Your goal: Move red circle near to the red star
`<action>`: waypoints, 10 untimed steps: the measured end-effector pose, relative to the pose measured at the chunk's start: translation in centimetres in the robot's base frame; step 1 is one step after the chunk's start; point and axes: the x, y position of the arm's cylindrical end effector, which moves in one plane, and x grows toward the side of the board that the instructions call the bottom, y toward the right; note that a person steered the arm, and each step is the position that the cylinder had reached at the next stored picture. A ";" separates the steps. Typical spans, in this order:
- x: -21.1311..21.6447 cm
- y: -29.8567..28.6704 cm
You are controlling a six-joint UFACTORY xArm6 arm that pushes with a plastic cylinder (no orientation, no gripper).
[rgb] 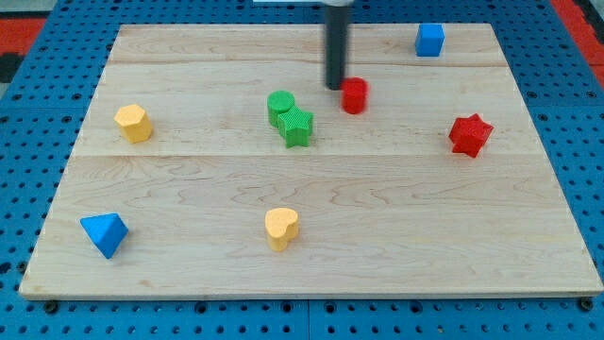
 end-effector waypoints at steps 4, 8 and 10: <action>5.9 6.7; 8.8 5.8; 21.8 3.9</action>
